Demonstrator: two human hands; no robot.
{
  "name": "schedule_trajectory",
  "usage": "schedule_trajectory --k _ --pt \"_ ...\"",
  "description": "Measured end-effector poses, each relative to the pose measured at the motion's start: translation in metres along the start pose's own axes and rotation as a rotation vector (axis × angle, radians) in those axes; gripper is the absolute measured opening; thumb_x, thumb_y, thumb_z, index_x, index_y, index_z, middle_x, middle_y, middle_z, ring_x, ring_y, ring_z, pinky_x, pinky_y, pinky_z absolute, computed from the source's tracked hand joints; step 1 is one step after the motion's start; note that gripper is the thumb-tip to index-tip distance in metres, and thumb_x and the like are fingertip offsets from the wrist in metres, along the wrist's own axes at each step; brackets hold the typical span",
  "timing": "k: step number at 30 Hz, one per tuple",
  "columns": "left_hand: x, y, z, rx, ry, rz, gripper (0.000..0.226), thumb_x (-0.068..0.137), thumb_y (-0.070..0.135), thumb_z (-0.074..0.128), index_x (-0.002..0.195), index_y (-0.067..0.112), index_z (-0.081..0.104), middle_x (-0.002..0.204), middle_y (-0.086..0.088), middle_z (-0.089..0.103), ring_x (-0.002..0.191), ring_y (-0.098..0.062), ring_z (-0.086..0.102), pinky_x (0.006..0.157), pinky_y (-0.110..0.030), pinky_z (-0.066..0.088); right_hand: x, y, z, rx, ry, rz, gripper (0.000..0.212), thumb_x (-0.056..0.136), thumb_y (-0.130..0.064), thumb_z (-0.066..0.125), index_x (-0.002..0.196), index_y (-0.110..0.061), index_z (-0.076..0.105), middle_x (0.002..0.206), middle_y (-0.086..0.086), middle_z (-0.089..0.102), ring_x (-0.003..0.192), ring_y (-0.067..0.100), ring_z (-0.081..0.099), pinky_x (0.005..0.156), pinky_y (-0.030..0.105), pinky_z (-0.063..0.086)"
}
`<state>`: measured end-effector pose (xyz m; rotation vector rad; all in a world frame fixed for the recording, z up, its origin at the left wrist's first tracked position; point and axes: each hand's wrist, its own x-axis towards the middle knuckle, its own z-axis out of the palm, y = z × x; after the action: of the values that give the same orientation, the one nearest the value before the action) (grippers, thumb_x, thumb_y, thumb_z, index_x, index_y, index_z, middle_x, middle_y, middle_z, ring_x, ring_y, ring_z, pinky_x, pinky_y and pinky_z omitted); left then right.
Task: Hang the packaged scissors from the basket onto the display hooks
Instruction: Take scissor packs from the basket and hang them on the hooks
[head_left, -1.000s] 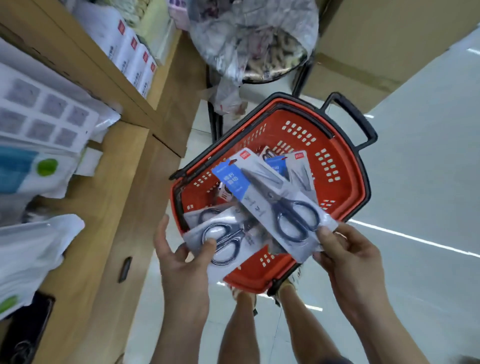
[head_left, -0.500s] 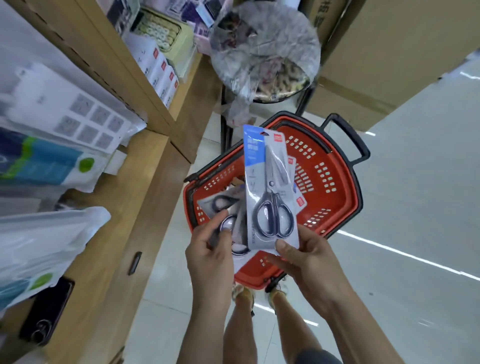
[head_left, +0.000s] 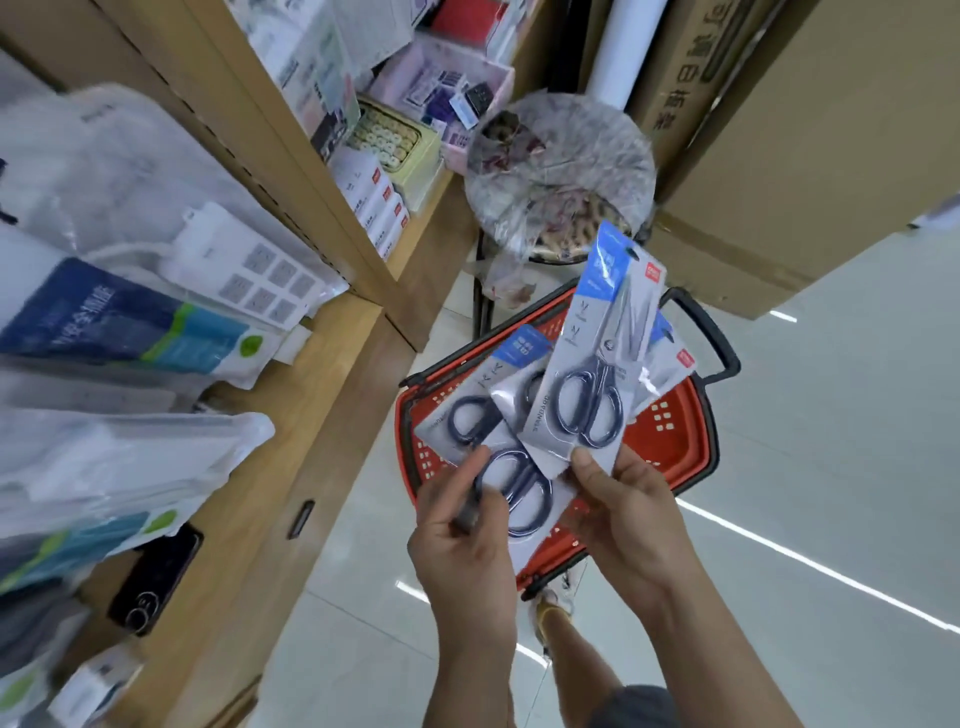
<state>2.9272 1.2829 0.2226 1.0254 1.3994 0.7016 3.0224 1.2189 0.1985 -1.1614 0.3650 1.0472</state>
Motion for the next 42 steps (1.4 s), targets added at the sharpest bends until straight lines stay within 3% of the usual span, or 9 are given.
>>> schedule_trajectory --k 2,10,14,20,25,28,31,36,42 --pt "-0.011 0.013 0.005 -0.033 0.0 -0.015 0.047 0.087 -0.008 0.063 0.085 0.036 0.079 0.103 0.003 0.071 0.095 -0.008 0.069 0.073 -0.012 0.053 -0.007 -0.011 0.009 0.032 -0.02 -0.061 0.03 0.096 0.004 0.048 0.125 0.006 0.058 0.118 0.024 0.068 0.108 0.037 0.067 0.091 0.045 0.056" --pt "-0.03 0.04 0.015 -0.09 -0.035 0.01 0.043 0.086 -0.006 0.066 0.084 0.035 0.08 0.106 0.003 0.072 0.098 -0.012 0.07 0.071 -0.016 0.055 -0.018 -0.042 0.013 -0.01 -0.019 -0.194 0.022 0.094 0.007 0.051 0.107 0.003 0.068 0.106 0.023 0.072 0.095 0.032 0.071 0.078 0.037 0.058" --pt "-0.032 0.027 0.01 -0.075 0.004 -0.032 0.04 0.086 -0.006 0.067 0.085 0.032 0.08 0.099 0.003 0.074 0.095 -0.017 0.071 0.072 -0.024 0.058 -0.018 -0.032 0.005 -0.074 -0.005 -0.174 0.025 0.094 0.004 0.053 0.116 0.006 0.063 0.109 0.023 0.072 0.1 0.037 0.07 0.081 0.042 0.058" --pt "-0.022 0.012 0.001 -0.074 0.066 -0.131 0.019 0.088 0.0 0.067 0.087 0.016 0.078 0.087 -0.001 0.077 0.079 -0.014 0.072 0.06 -0.019 0.055 -0.002 -0.017 -0.01 -0.203 0.035 -0.168 0.019 0.095 0.004 0.054 0.109 0.003 0.066 0.102 0.018 0.075 0.09 0.029 0.072 0.073 0.036 0.057" --pt "0.014 -0.026 -0.01 -0.028 0.128 -0.258 0.028 0.085 -0.003 0.068 0.087 0.023 0.077 0.081 0.004 0.075 0.079 -0.018 0.071 0.063 -0.026 0.058 0.029 -0.007 -0.043 -0.501 0.144 -0.184 0.009 0.092 0.0 0.062 0.09 -0.002 0.07 0.086 0.015 0.074 0.076 0.025 0.067 0.072 0.044 0.054" --pt "0.028 -0.04 -0.021 0.003 0.136 -0.307 0.046 0.085 -0.007 0.064 0.11 0.031 0.067 0.099 -0.005 0.072 0.085 -0.018 0.073 0.061 -0.029 0.059 0.032 -0.004 -0.058 -0.695 0.131 -0.191 0.006 0.09 0.0 0.064 0.086 -0.002 0.068 0.077 0.007 0.072 0.067 0.013 0.061 0.064 0.031 0.053" --pt "0.035 -0.033 -0.042 -0.022 0.104 -0.343 0.076 0.084 -0.015 0.06 0.134 0.041 0.047 0.101 -0.007 0.069 0.085 -0.018 0.074 0.067 -0.037 0.061 0.025 -0.008 -0.067 -0.83 0.121 -0.181 0.008 0.089 -0.002 0.066 0.081 -0.002 0.066 0.067 -0.001 0.068 0.059 0.007 0.057 0.055 0.02 0.05" --pt "0.012 0.015 -0.086 -0.062 0.005 -0.302 0.061 0.085 -0.02 0.047 0.116 0.028 0.065 0.106 -0.003 0.072 0.086 -0.014 0.07 0.064 -0.033 0.059 0.003 -0.034 -0.065 -0.967 0.125 -0.209 0.022 0.086 -0.001 0.068 0.068 -0.009 0.06 0.052 -0.009 0.062 0.046 -0.002 0.051 0.048 0.02 0.044" --pt "-0.034 0.073 -0.114 -0.324 0.023 -0.223 0.088 0.077 -0.025 0.046 0.13 0.044 0.053 0.11 0.009 0.073 0.084 -0.011 0.073 0.058 -0.033 0.058 -0.024 -0.061 -0.011 -0.967 -0.018 -0.231 0.017 0.087 -0.003 0.069 0.072 -0.01 0.065 0.059 -0.009 0.069 0.055 0.003 0.06 0.054 0.025 0.049"
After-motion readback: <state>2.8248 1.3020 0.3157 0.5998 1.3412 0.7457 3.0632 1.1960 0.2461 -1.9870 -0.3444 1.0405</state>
